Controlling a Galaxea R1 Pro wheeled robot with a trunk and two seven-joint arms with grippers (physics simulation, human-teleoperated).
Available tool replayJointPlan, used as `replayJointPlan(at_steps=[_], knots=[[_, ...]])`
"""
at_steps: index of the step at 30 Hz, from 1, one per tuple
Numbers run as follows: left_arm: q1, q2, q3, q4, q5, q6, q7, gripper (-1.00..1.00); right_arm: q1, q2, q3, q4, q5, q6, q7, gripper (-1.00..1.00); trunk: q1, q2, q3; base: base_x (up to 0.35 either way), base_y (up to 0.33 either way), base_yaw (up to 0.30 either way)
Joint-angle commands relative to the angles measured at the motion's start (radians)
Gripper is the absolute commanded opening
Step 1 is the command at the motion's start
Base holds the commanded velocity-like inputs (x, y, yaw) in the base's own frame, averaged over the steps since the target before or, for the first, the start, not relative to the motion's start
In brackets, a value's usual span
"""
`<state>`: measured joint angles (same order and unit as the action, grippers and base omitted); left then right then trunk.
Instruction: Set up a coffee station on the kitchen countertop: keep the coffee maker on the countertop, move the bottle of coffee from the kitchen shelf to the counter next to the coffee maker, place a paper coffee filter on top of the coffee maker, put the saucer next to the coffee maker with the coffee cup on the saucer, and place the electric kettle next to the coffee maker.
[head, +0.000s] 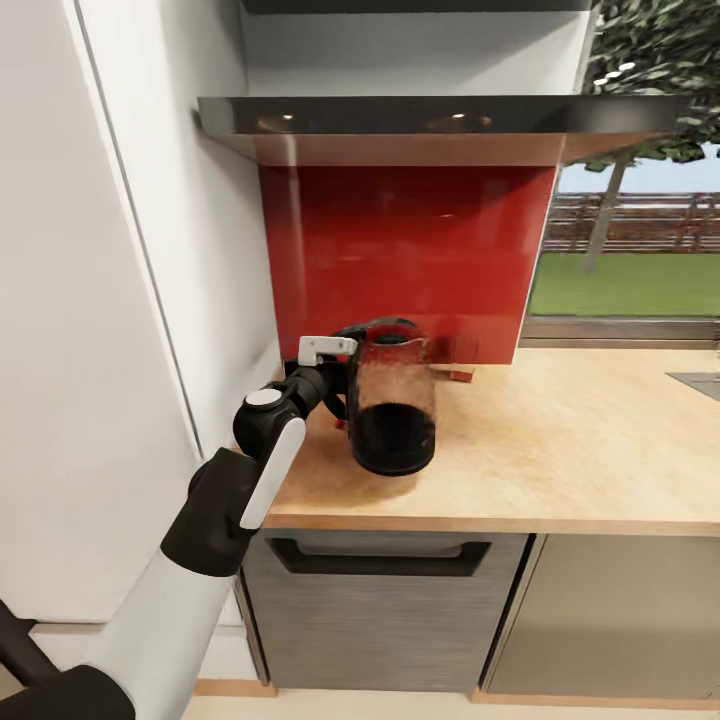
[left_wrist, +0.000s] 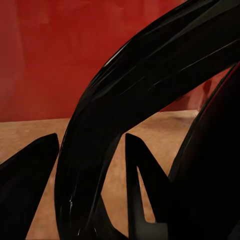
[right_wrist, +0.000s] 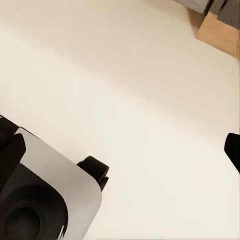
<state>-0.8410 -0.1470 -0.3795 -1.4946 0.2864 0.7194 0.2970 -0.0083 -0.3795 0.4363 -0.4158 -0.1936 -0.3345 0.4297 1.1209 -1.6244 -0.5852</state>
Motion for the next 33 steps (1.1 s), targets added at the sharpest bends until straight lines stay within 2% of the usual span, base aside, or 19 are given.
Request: replayJointPlan(at_steps=[1, 7, 15, 26, 33], knots=[[-0.001, 0.0, -0.001, -0.001, 0.008, 0.003, 0.01, -1.0, -0.001, -0.001, 0.007, 0.0, -0.01, -0.001, 0.003, 1.0, 0.0, -0.001, -0.001, 0.0, -0.303, -0.001], [-0.001, 0.0, -0.001, -0.001, 0.008, 0.003, 0.01, -1.0, -0.001, -0.001, 0.007, 0.0, -0.01, 0.0, 0.006, 1.0, 0.0, -0.001, -0.001, 0.0, -0.29, 0.0], [-0.001, 0.0, -0.001, -0.001, 0.008, 0.003, 0.01, -1.0, -0.001, -0.001, 0.007, -0.002, -0.01, 0.003, 0.007, 1.0, 0.0, -0.001, -0.001, 0.0, -0.054, -0.018], [-0.001, 0.0, -0.001, -0.001, 0.009, 0.003, 0.01, -1.0, -0.001, -0.001, 0.007, -0.001, -0.01, 0.003, 0.008, 1.0, 0.0, -0.001, -0.001, -0.002, -0.006, -0.267], [-0.001, 0.0, -0.001, -0.001, 0.011, 0.003, 0.01, -1.0, -0.001, -0.001, 0.007, -0.001, -0.01, 0.003, 0.008, 1.0, 0.0, -0.001, -0.001, -0.156, -0.147, -0.279]])
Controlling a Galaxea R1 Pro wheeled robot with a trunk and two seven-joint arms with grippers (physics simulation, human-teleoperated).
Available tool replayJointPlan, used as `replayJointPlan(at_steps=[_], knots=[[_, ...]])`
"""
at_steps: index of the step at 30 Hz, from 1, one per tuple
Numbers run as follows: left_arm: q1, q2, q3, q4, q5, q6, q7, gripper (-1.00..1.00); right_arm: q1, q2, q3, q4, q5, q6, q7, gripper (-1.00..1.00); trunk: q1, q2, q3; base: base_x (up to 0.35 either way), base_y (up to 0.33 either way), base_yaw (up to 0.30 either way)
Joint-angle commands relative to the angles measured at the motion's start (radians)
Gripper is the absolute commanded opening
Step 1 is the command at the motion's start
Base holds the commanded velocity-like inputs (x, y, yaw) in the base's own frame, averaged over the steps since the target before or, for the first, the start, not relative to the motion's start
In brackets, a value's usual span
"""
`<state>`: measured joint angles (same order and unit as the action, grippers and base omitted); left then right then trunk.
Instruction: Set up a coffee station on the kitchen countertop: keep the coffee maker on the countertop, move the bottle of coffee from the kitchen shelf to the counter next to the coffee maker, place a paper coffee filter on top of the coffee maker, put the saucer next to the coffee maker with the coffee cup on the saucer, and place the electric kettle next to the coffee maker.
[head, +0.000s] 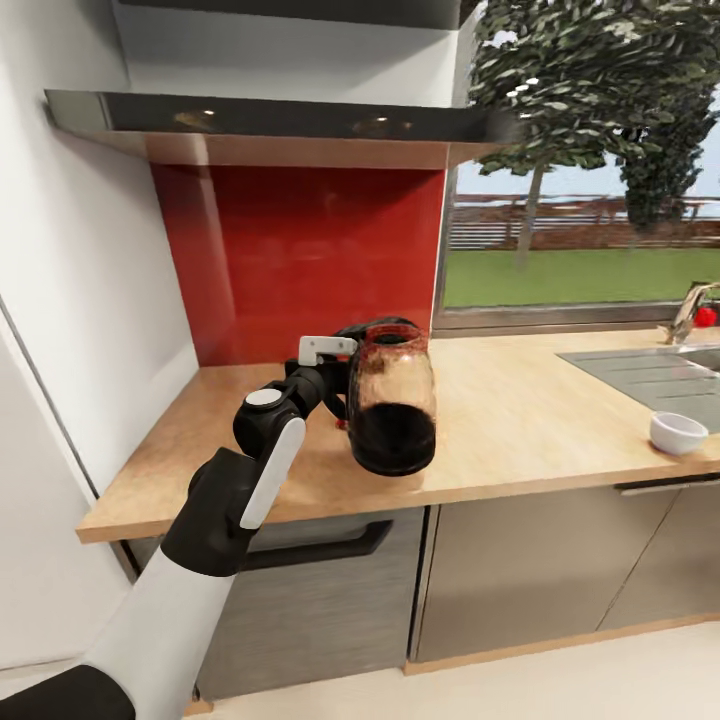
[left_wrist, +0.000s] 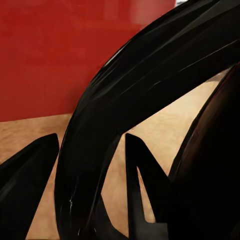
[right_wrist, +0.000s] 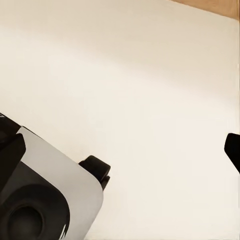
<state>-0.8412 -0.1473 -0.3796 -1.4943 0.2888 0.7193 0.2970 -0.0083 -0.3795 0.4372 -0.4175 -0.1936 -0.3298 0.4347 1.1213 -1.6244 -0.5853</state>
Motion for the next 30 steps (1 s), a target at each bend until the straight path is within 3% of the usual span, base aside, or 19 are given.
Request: replayJointPlan(at_steps=[1, 13, 30], knots=[[-0.001, 0.0, -0.001, -0.002, 0.008, 0.003, 0.01, -1.0, -0.001, -0.001, 0.006, 0.0, -0.01, -0.002, 0.002, 1.0, 0.0, -0.001, -0.001, -0.225, -0.193, -0.28], [-0.001, 0.0, -0.001, -0.003, 0.009, 0.003, 0.007, -1.0, -0.001, -0.001, 0.006, 0.0, -0.011, -0.002, 0.002, 1.0, 0.0, -0.001, -0.001, -0.231, -0.193, -0.136], [-0.001, 0.0, -0.004, -0.007, 0.011, 0.005, 0.002, -1.0, -0.001, -0.002, 0.006, 0.0, -0.012, -0.002, 0.002, 1.0, 0.0, -0.001, -0.001, -0.021, -0.016, -0.249]])
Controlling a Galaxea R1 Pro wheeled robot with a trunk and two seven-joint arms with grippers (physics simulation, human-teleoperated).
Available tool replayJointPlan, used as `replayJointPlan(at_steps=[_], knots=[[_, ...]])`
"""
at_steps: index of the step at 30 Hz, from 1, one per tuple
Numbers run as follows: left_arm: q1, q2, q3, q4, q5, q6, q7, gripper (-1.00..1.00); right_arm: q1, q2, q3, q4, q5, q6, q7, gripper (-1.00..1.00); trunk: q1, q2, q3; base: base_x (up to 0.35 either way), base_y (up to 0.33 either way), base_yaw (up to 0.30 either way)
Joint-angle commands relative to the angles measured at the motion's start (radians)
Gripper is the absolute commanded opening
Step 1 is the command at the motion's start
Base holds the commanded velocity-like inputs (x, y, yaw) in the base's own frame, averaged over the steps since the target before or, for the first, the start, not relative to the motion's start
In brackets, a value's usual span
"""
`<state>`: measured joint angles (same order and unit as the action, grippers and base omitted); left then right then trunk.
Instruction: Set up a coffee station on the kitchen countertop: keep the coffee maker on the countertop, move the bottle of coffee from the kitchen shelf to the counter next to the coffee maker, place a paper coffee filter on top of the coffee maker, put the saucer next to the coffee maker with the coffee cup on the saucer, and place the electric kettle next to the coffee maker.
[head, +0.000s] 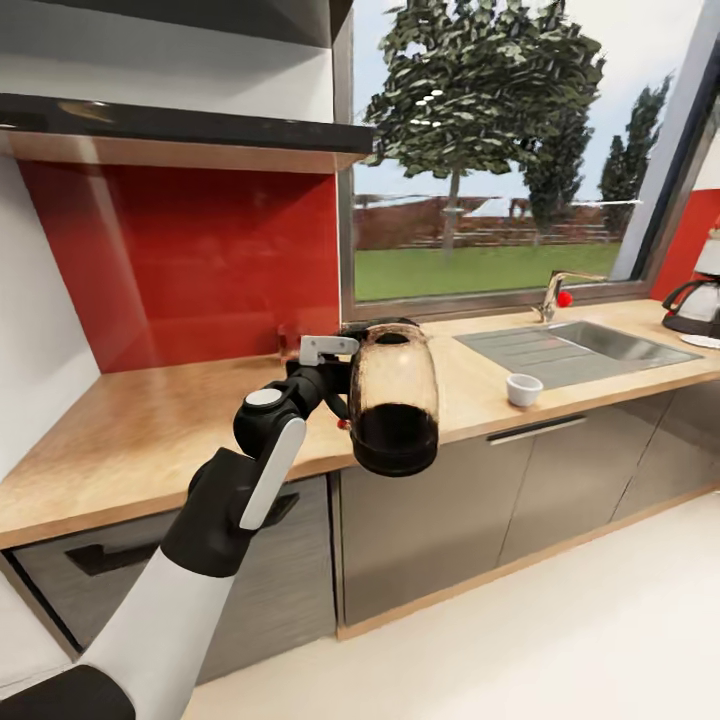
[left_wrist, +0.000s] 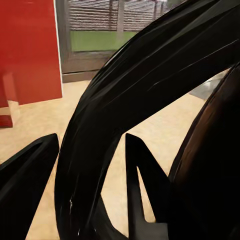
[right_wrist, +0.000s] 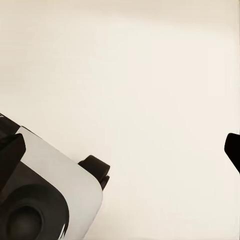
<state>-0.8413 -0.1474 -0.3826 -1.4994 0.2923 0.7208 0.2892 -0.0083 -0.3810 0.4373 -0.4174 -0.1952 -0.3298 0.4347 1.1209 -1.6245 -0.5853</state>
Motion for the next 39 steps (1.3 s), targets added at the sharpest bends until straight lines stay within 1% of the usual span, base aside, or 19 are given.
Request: replayJointPlan(at_steps=[1, 16, 39], knots=[[-0.001, 0.0, -0.001, -0.002, 0.008, 0.003, 0.009, -1.0, -0.001, -0.001, 0.006, 0.0, -0.01, -0.002, 0.003, 1.0, 0.0, -0.001, -0.001, 0.0, 0.0, -0.282], [-0.001, -0.003, -0.006, -0.002, 0.01, 0.003, -0.005, -1.0, -0.001, -0.003, 0.006, 0.0, -0.01, -0.002, 0.003, 1.0, 0.0, -0.001, -0.001, 0.0, 0.0, -0.282], [-0.001, -0.003, -0.007, -0.002, 0.011, 0.003, -0.005, -1.0, -0.001, -0.003, 0.006, 0.0, -0.01, -0.002, 0.003, 1.0, 0.0, -0.001, -0.001, 0.0, 0.0, -0.282]])
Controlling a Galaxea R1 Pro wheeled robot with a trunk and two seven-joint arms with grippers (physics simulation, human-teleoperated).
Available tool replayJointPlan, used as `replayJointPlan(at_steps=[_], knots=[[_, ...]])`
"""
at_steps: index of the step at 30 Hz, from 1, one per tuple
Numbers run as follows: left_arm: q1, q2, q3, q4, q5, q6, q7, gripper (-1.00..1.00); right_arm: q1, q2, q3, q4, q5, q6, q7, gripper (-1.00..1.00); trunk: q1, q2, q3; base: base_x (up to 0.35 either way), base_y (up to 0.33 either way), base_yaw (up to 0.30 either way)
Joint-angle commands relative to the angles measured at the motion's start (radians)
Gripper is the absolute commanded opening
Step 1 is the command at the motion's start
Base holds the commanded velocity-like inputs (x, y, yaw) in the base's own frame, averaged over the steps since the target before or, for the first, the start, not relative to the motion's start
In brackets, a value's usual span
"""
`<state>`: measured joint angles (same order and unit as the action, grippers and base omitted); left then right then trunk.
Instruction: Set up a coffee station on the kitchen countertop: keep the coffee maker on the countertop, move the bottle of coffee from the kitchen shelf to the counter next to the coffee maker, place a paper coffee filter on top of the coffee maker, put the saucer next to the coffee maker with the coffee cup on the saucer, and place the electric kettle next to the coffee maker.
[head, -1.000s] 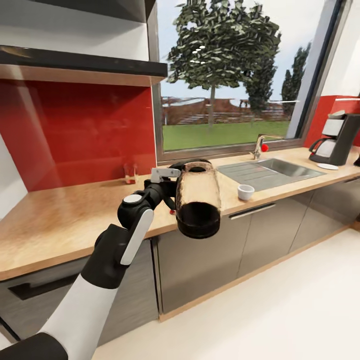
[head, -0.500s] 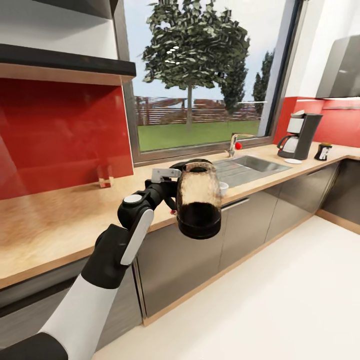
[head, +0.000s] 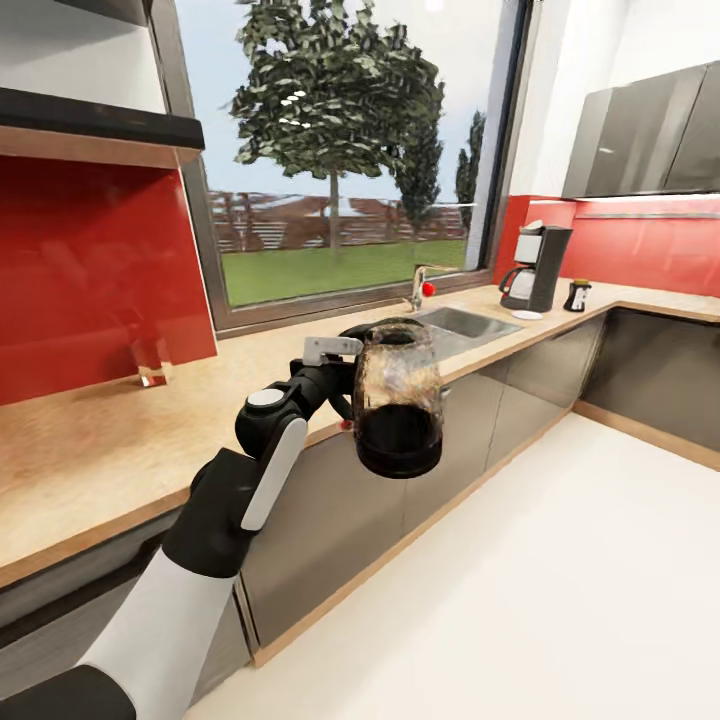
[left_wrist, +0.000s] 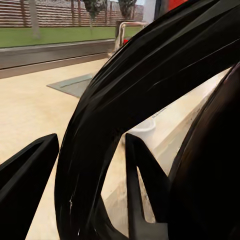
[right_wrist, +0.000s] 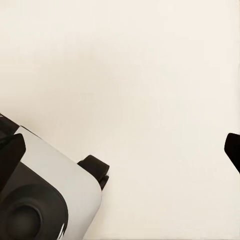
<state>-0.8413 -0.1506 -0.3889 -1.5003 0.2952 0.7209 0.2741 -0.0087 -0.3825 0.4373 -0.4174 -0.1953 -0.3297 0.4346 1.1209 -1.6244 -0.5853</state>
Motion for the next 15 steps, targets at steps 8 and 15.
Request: replayJointPlan(at_steps=[8, 15], knots=[[-0.001, 0.0, -0.001, -0.001, 0.008, 0.003, 0.01, -1.0, -0.001, -0.001, 0.005, 0.0, -0.01, -0.002, 0.003, 1.0, 0.0, -0.001, -0.001, 0.0, 0.0, -0.282], [-0.001, 0.0, -0.001, -0.001, 0.008, 0.003, 0.01, -1.0, -0.001, -0.002, 0.005, -0.001, -0.01, -0.002, 0.003, 1.0, 0.0, -0.001, -0.001, 0.0, 0.0, -0.282]])
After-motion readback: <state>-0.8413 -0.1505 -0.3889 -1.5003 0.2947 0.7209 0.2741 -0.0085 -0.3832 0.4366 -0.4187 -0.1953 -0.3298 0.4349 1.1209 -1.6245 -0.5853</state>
